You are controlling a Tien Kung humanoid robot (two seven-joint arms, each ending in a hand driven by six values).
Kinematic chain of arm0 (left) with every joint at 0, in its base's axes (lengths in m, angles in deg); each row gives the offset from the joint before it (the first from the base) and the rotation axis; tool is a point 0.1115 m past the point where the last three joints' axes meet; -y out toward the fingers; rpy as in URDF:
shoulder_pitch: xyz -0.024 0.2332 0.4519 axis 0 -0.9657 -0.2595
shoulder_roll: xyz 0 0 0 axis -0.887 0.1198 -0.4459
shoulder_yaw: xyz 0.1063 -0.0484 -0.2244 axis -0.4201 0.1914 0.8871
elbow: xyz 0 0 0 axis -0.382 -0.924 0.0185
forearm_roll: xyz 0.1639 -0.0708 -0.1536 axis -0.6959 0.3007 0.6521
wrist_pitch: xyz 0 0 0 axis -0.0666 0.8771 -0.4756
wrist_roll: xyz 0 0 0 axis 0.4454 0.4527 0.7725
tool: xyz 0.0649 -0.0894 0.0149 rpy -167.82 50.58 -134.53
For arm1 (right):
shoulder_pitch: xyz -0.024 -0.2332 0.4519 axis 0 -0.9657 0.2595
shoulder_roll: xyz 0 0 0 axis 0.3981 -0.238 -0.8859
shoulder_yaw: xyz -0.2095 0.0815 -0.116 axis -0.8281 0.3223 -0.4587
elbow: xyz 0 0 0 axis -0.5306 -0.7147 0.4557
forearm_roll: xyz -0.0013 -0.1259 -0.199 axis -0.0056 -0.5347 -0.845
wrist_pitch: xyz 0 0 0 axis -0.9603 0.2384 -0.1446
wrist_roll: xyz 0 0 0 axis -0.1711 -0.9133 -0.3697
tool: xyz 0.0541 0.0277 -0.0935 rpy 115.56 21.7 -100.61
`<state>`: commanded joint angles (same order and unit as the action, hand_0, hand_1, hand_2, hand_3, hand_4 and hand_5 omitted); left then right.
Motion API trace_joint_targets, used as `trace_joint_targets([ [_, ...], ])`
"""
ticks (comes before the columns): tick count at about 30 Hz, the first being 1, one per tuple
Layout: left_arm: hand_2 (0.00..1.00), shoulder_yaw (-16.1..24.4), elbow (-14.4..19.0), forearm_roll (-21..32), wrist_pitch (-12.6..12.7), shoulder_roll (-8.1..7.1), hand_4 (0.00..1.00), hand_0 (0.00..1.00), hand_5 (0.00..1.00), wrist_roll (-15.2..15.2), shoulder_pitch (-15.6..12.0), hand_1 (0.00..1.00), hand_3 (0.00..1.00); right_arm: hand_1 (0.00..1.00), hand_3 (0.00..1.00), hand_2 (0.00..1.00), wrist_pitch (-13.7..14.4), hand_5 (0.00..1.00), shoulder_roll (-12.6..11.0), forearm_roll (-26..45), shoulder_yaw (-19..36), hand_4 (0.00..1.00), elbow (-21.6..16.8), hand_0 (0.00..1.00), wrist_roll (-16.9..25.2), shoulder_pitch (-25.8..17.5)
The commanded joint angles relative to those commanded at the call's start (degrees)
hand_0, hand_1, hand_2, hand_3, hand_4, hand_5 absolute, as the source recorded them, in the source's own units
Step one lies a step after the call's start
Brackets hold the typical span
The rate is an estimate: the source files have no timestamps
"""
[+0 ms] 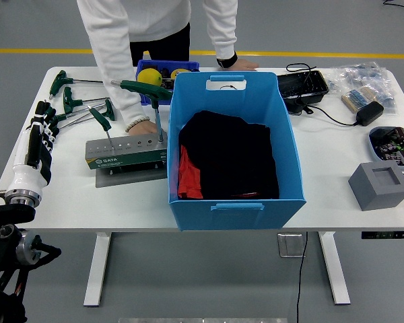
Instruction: Lift tool from toolbox,place it in box,lift tool from toolbox,place it in box
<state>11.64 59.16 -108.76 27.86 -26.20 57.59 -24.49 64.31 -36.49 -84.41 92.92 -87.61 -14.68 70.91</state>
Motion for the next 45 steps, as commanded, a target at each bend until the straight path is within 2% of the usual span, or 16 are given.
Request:
trace_joint_targets([
  [5,0.998,0.0,1.9,-9.2,0.8,-0.31,0.998,0.998,0.895,0.0,0.9,0.998,0.998,0.664,0.573,0.727,0.0,0.694,0.0,-0.1,0.1,0.769,0.0,0.683,0.0,0.0],
  [6,0.998,-0.1,2.4,-11.5,0.8,-0.48,0.998,0.998,0.839,-0.2,1.1,0.998,0.998,0.664,0.572,0.727,0.0,0.695,0.0,-0.2,0.2,0.769,0.0,0.683,0.0,0.0],
  [8,0.998,-0.4,3.4,-16.4,0.7,-0.90,0.998,0.998,0.839,-0.7,1.5,0.998,0.998,0.664,0.572,0.727,0.0,0.695,0.0,-0.3,0.3,0.769,0.0,0.683,-0.1,0.0],
  [10,0.998,-1.3,5.2,-21.2,0.3,-1.67,0.998,0.998,0.839,-1.8,2.3,0.998,0.998,0.664,0.572,0.727,0.0,0.695,0.0,-0.4,0.4,0.769,0.0,0.683,-0.1,0.0],
  [11,0.998,-2.1,6.1,-23.8,-0.1,-2.18,0.998,0.998,0.681,-2.3,2.8,0.998,0.998,0.663,0.573,0.727,0.0,0.694,0.0,-0.5,0.5,0.769,0.0,0.683,-0.1,0.0],
  [15,0.998,-5.2,8.6,-33.1,-1.8,-4.24,0.998,0.998,0.681,-4.1,5.2,0.998,0.998,0.663,0.573,0.727,0.0,0.694,0.0,-0.7,0.6,0.769,0.0,0.683,-0.2,0.0],
  [17,0.998,-7.6,9.5,-38.0,-3.1,-5.70,0.998,0.998,0.681,-5.1,7.4,0.998,0.998,0.663,0.573,0.727,0.0,0.694,0.0,-0.8,0.7,0.769,0.0,0.683,-0.3,0.0],
  [18,0.998,-8.5,9.8,-40.2,-3.5,-6.09,0.998,0.998,0.598,-5.4,8.1,0.998,0.998,0.663,0.573,0.727,0.0,0.694,0.0,-0.9,0.7,0.769,0.0,0.683,-0.3,0.0],
  [23,0.998,-13.6,9.8,-52.5,-6.7,-8.19,0.998,0.998,0.598,-7.5,13.5,0.998,0.998,0.663,0.573,0.727,0.1,0.694,0.0,-1.1,0.8,0.769,0.0,0.683,-0.4,0.1],
  [24,0.998,-14.5,9.5,-54.7,-7.4,-8.40,0.998,0.998,0.453,-7.8,14.7,0.998,0.998,0.663,0.573,0.727,0.1,0.694,0.0,-1.0,0.8,0.769,0.0,0.683,-0.5,0.1],
  [26,0.998,-16.1,8.7,-58.4,-8.7,-8.67,0.998,0.998,0.453,-8.6,17.0,0.998,0.998,0.663,0.573,0.727,0.1,0.694,-0.1,-1.0,0.7,0.769,0.0,0.683,-0.5,0.2],
  [31,0.998,-19.9,6.0,-58.7,-11.6,-9.18,0.998,0.998,0.437,-10.8,22.6,0.998,0.998,0.663,0.573,0.728,0.2,0.693,-0.1,-0.9,0.6,0.769,0.0,0.683,-0.6,0.3],
  [35,0.998,-22.7,3.1,-58.7,-12.8,-9.66,0.998,0.998,0.437,-11.7,26.8,0.998,0.998,0.663,0.573,0.728,0.1,0.693,-0.1,-1.0,0.5,0.769,0.0,0.683,-0.7,0.3],
  [39,0.998,-26.0,-0.6,-58.7,-13.6,-10.43,0.998,0.998,0.420,-11.8,30.7,0.998,0.998,0.662,0.573,0.728,0.1,0.693,-0.2,-0.7,0.2,0.769,0.0,0.683,-0.7,0.4],
  [45,0.998,-30.7,-6.4,-58.1,-13.9,-11.09,0.998,0.992,0.424,-11.3,35.0,0.998,0.998,0.664,0.573,0.728,0.1,0.694,-0.2,-0.5,-0.1,0.769,0.0,0.683,-0.8,0.3],
])
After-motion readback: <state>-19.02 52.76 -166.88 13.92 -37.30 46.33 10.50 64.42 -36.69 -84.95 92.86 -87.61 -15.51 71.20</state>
